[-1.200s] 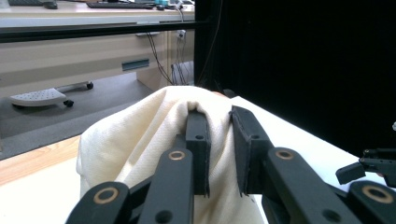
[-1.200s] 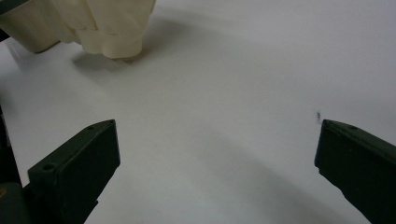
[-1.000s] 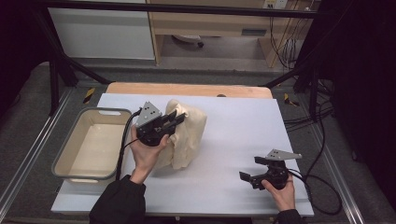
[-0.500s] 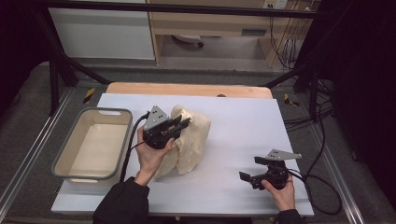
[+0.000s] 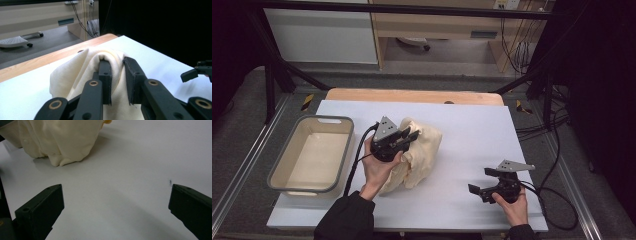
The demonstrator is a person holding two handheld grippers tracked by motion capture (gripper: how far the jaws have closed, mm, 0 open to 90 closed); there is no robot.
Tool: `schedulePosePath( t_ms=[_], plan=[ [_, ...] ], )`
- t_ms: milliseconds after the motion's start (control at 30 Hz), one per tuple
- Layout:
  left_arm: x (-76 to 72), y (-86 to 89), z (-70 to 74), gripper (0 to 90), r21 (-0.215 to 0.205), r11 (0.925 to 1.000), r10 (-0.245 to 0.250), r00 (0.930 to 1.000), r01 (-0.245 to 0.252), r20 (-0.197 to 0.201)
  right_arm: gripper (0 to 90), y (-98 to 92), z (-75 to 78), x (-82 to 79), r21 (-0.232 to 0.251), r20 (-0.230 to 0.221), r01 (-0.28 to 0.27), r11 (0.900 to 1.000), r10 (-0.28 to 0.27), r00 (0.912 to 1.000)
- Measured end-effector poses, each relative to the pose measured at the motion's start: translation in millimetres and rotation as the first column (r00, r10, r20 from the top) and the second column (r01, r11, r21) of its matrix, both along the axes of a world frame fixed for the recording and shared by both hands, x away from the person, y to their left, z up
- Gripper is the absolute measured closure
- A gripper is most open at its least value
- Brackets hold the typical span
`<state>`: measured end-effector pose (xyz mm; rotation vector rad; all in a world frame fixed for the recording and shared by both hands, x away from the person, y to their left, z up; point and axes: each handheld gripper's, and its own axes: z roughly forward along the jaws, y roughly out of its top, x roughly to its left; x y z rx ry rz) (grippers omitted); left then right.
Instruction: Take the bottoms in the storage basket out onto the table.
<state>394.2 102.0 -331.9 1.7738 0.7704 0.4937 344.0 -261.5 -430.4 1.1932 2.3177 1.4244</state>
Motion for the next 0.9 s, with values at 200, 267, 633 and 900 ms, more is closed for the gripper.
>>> schedulePosePath(
  t_ms=[200,267,633,900],
  plan=[
    [1.4,-4.4,-6.4,76.6,0.016,0.9999,0.001,0.9999,0.0,-0.016,0.5,0.0,-0.2,0.1,-0.003,-0.001,-0.001,1.0,0.001,1.0],
    [1.7,-5.7,-8.2,76.7,0.018,0.9998,0.0,0.9998,0.001,-0.021,0.5,0.1,-0.2,0.0,-0.003,-0.001,-0.001,1.0,0.001,1.0],
    [3.6,-10.3,-20.8,76.3,0.057,0.9984,-0.001,0.9988,0.004,-0.049,0.5,0.0,0.0,0.0,-0.001,-0.001,-0.001,1.0,0.001,1.0],
    [4.9,-11.7,-28.6,75.7,0.085,0.9963,-0.001,0.9975,0.007,-0.07,0.5,0.0,-0.1,0.1,-0.002,-0.001,-0.001,1.0,0.001,1.0]
  ],
)
